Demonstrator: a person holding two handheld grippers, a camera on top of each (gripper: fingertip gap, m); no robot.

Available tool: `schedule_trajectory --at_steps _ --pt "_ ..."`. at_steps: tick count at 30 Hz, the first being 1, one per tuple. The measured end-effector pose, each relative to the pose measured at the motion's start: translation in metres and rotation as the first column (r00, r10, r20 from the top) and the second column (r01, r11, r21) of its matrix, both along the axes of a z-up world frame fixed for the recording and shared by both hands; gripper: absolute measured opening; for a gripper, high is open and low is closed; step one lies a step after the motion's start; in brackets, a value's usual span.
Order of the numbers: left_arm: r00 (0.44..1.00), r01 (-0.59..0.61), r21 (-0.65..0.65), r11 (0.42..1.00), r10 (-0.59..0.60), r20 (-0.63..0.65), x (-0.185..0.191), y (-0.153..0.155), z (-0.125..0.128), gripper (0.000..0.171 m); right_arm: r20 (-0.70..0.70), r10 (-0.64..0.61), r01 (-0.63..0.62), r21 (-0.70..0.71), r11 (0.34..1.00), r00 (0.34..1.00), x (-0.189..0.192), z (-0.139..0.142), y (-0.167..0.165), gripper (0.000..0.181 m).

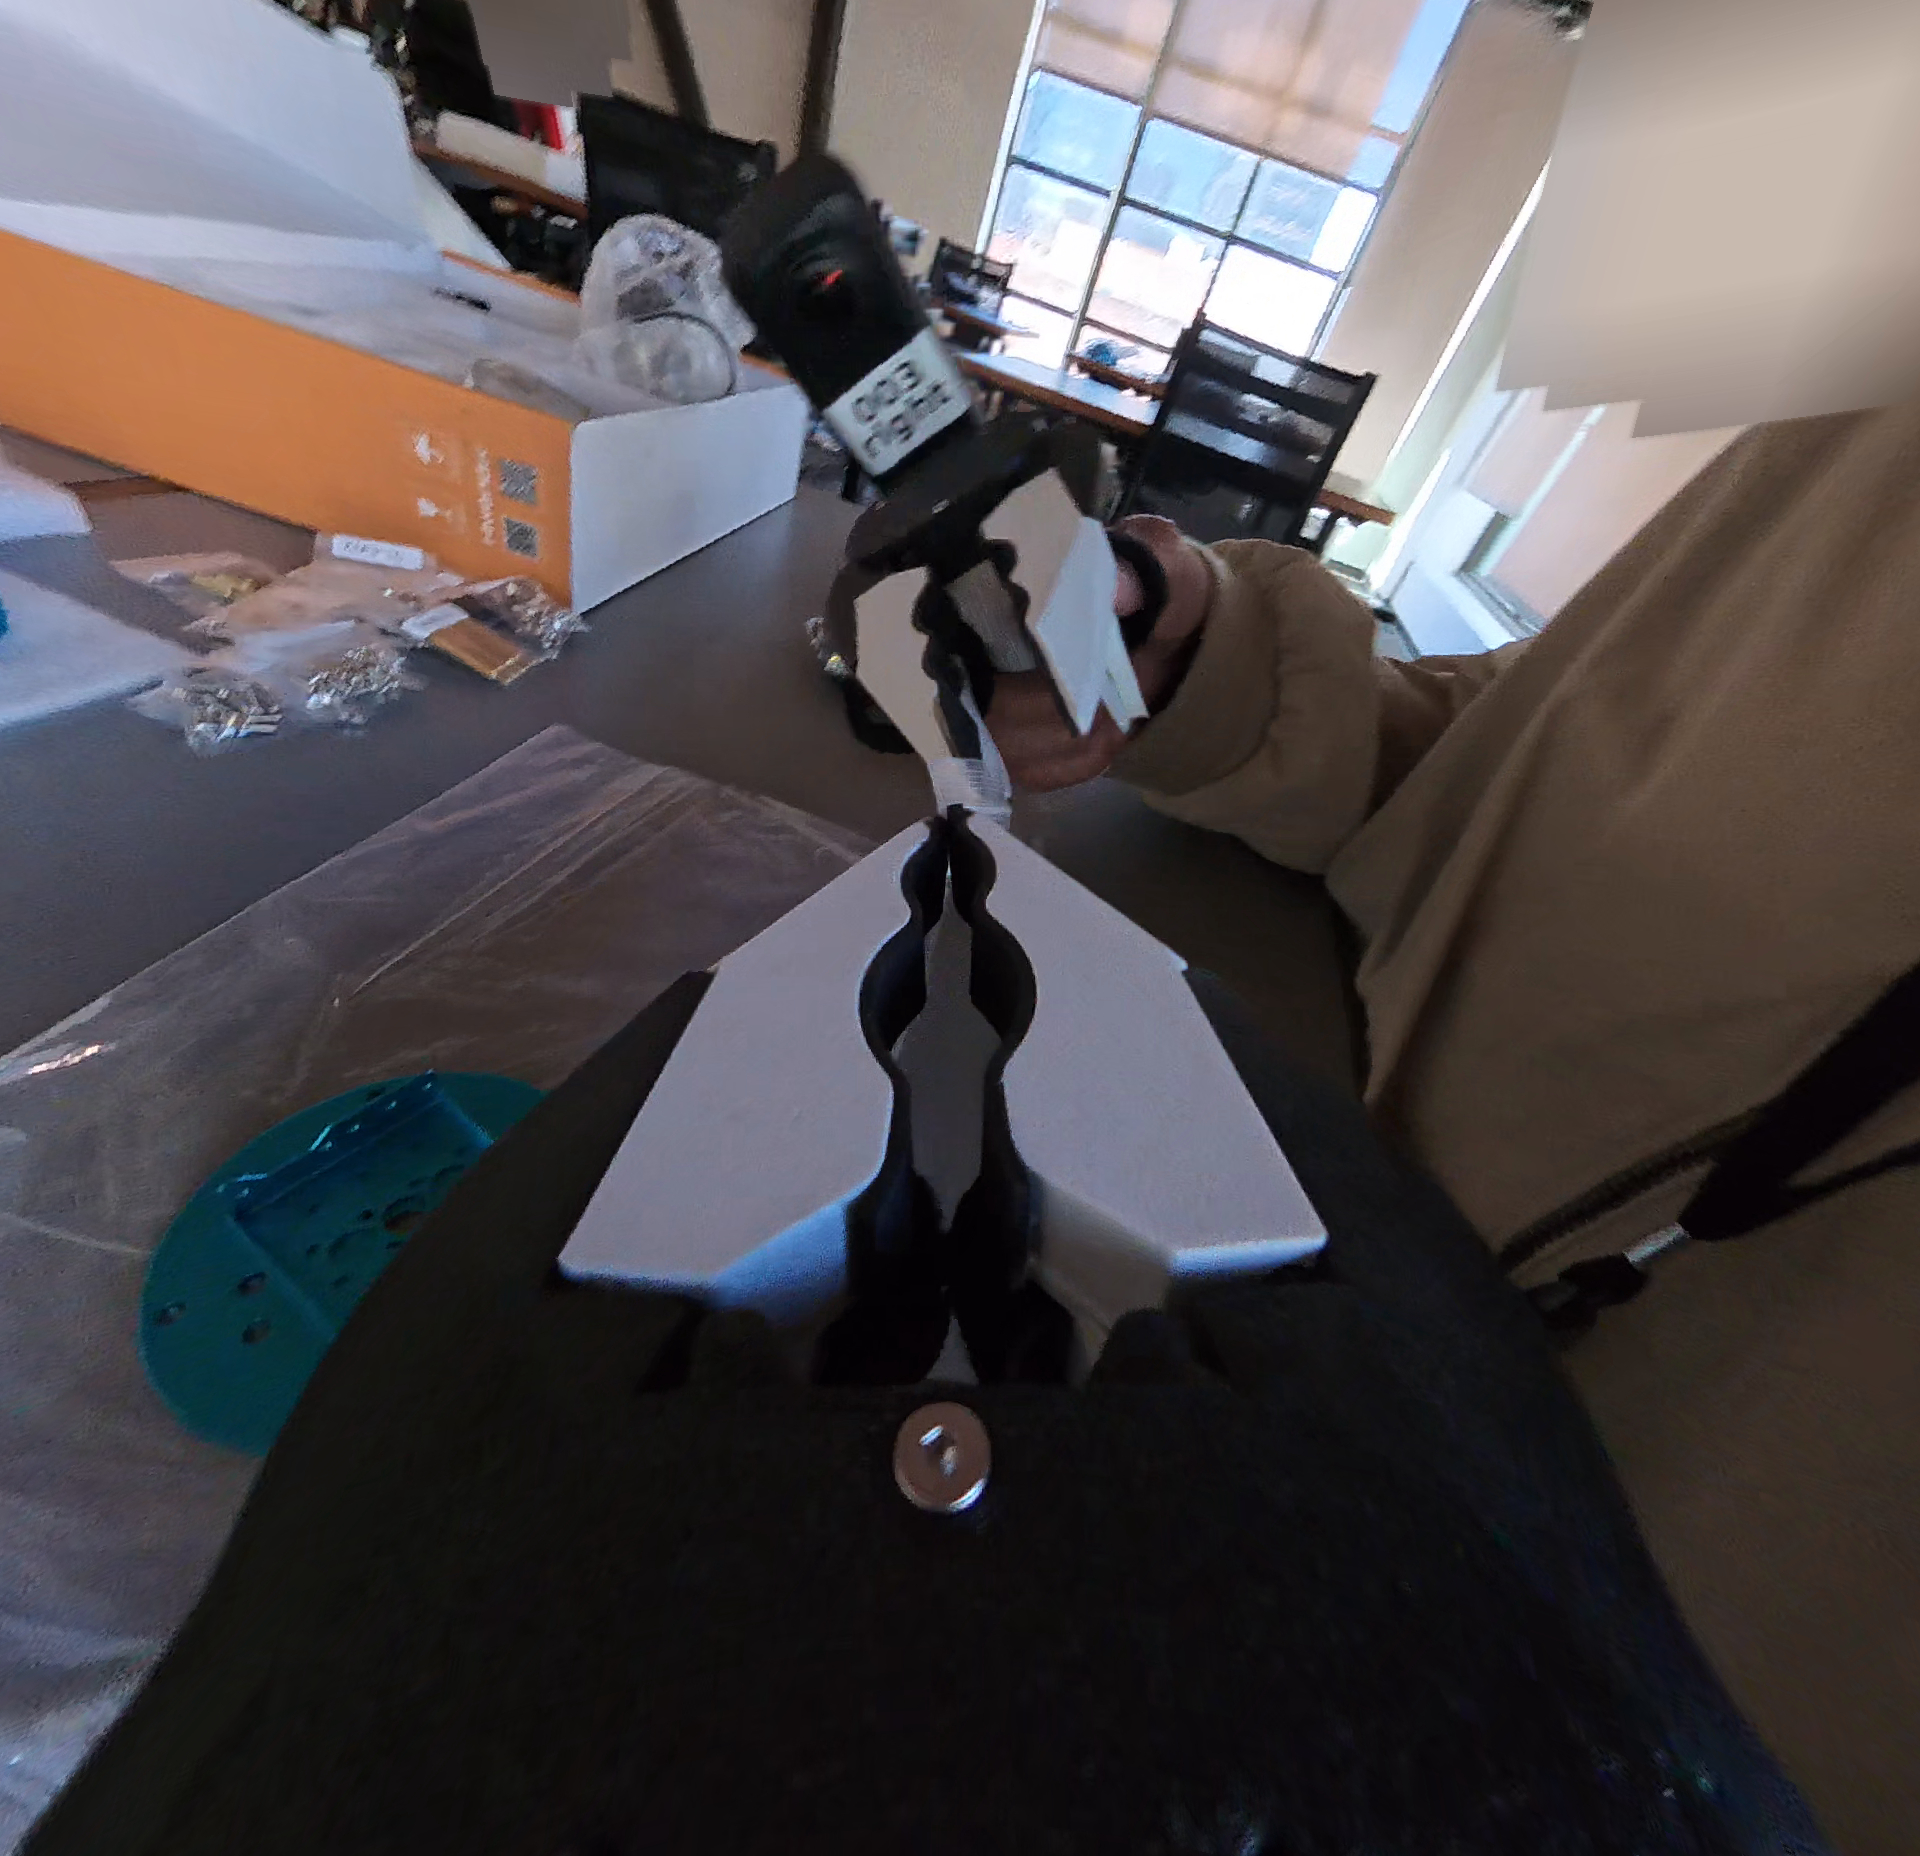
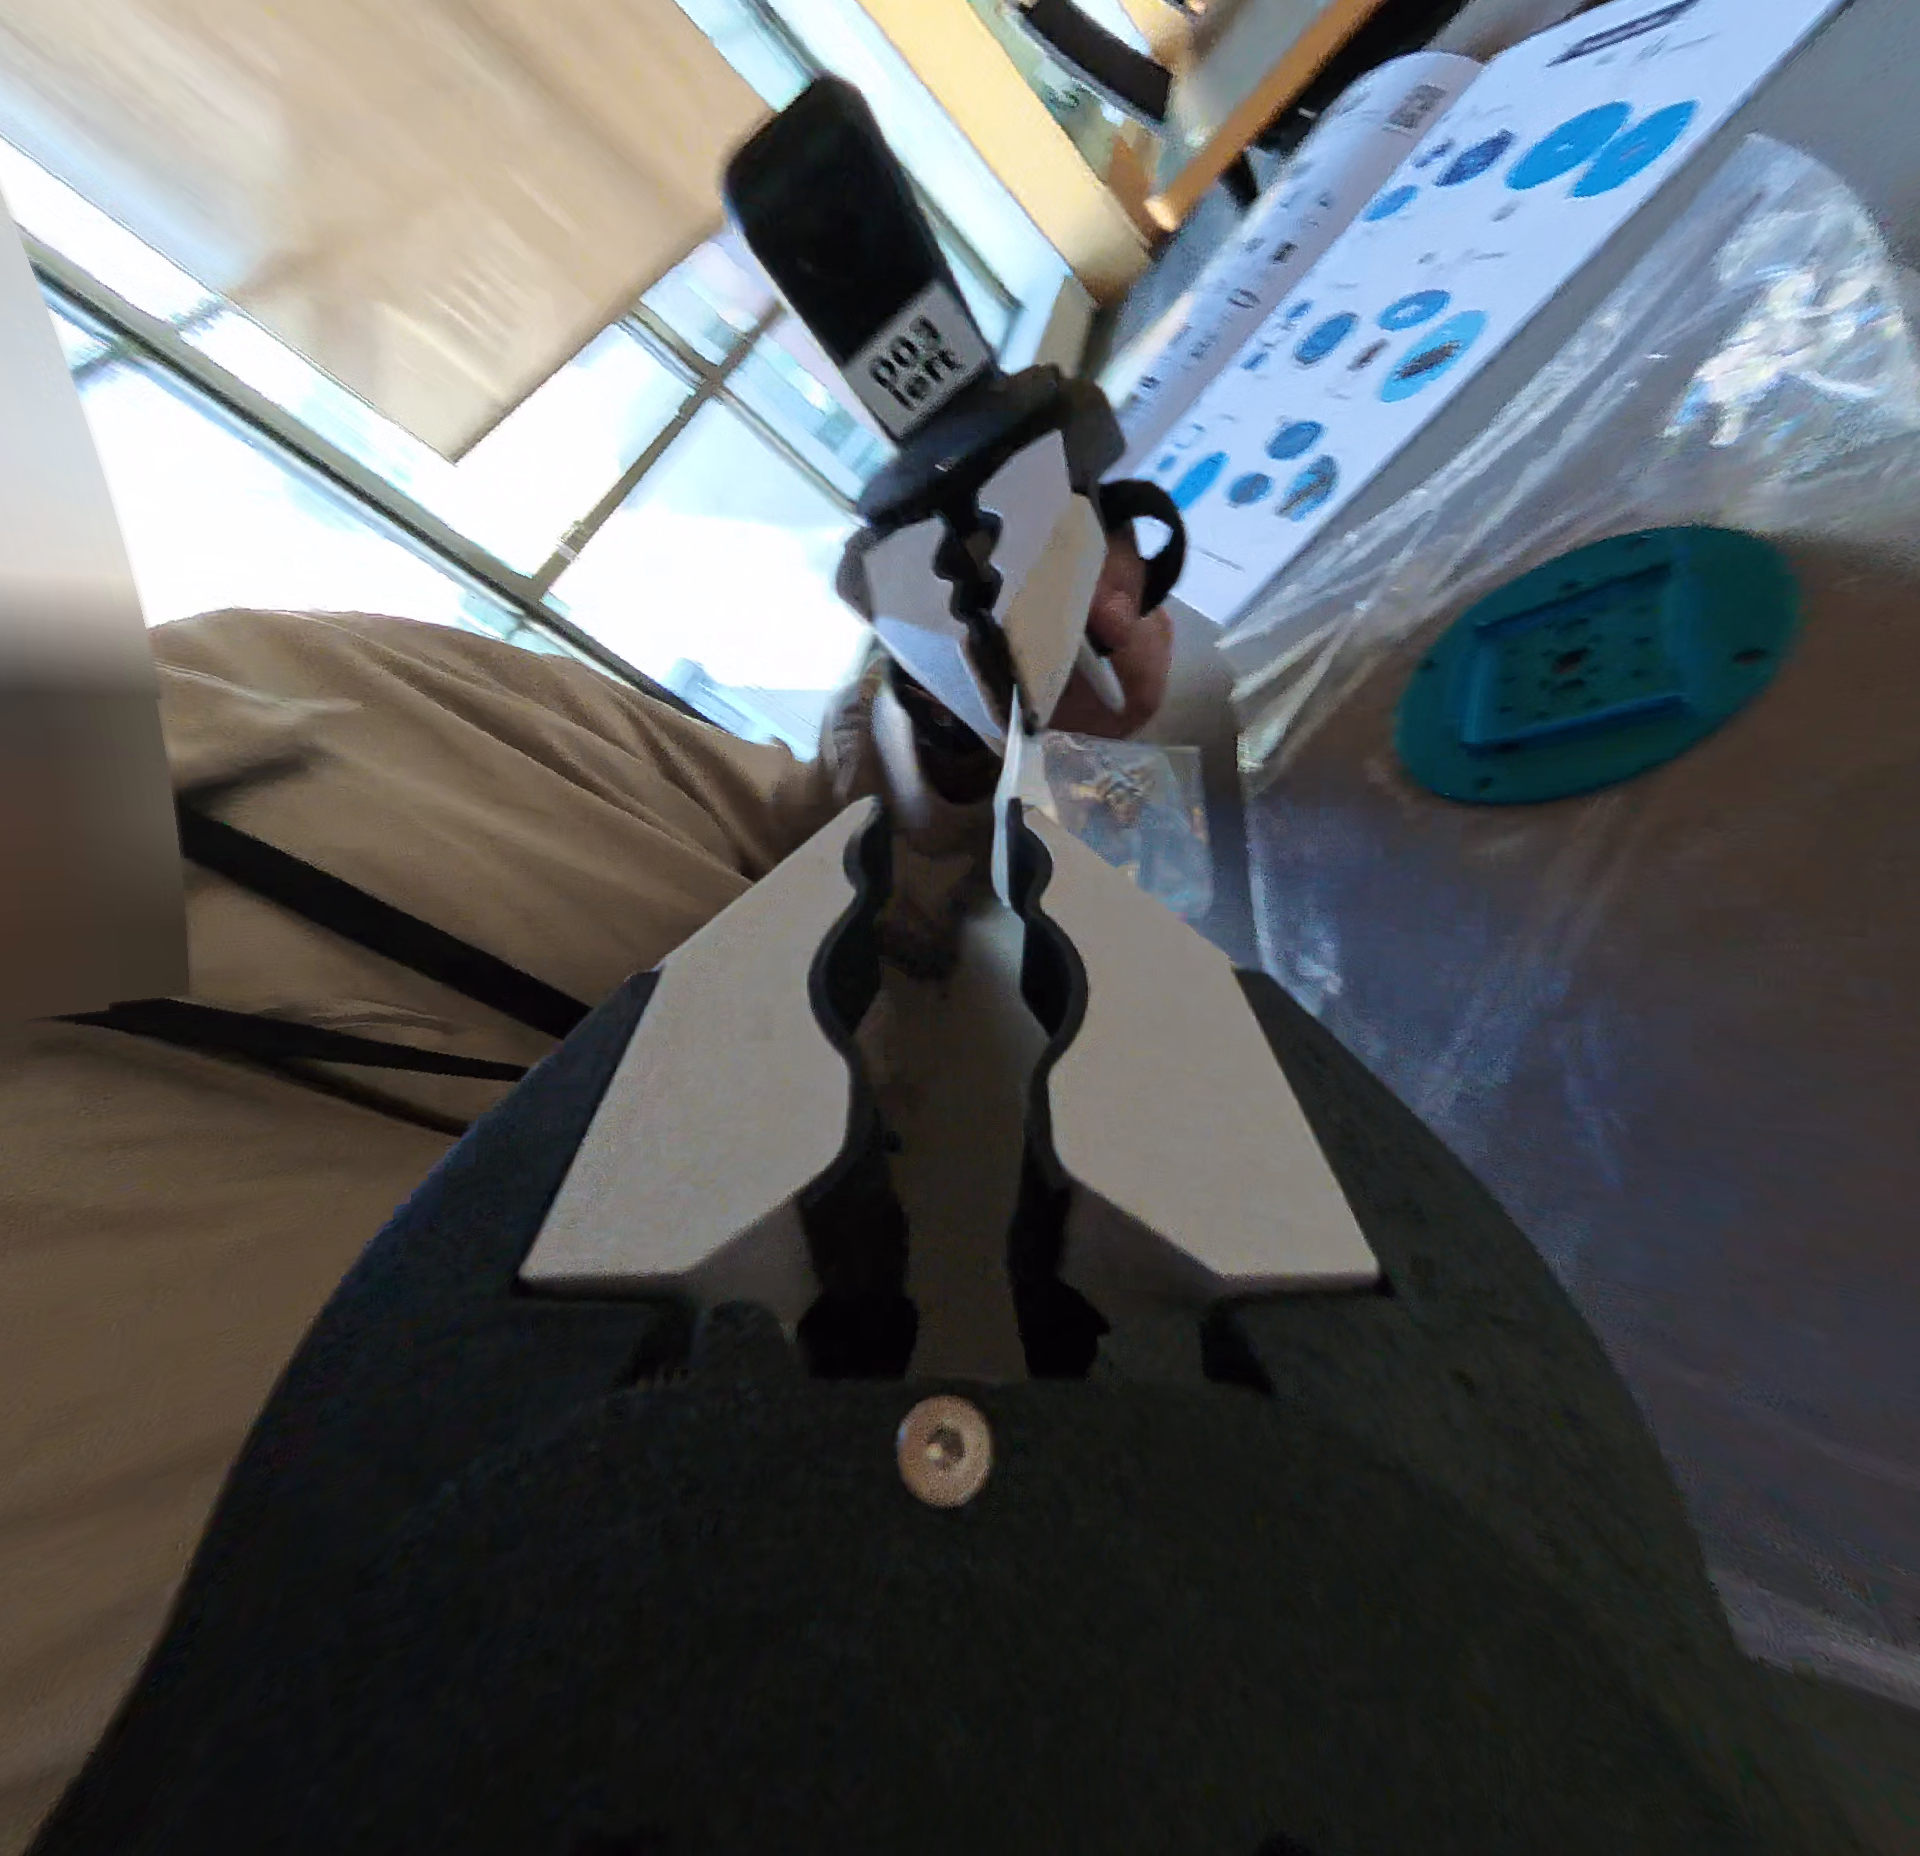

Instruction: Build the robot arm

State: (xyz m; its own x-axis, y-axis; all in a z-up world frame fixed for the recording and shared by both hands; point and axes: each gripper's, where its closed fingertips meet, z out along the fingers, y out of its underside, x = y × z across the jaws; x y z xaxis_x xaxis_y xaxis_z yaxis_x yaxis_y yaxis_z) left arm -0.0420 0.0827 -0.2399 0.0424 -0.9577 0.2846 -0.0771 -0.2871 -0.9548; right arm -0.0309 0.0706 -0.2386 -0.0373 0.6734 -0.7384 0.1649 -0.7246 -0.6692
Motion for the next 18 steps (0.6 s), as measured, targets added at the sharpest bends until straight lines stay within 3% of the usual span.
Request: schedule_trajectory --at_steps 8,12,18 --pt "0.992 0.097 0.203 0.974 -0.111 0.059 -0.009 -0.028 0.017 0.000 -0.190 0.133 -0.171 -0.204 0.964 0.973 -0.001 0.012 -0.016 0.016" --pt "0.984 0.134 0.238 0.962 -0.158 0.085 -0.010 -0.040 0.022 0.000 -0.133 0.117 -0.141 -0.190 0.972 0.984 -0.002 -0.001 -0.011 0.012" --pt "0.986 0.145 0.224 0.964 -0.159 0.049 -0.007 -0.040 0.014 0.000 -0.103 0.207 -0.221 -0.152 0.963 0.973 -0.009 -0.003 -0.030 0.008"
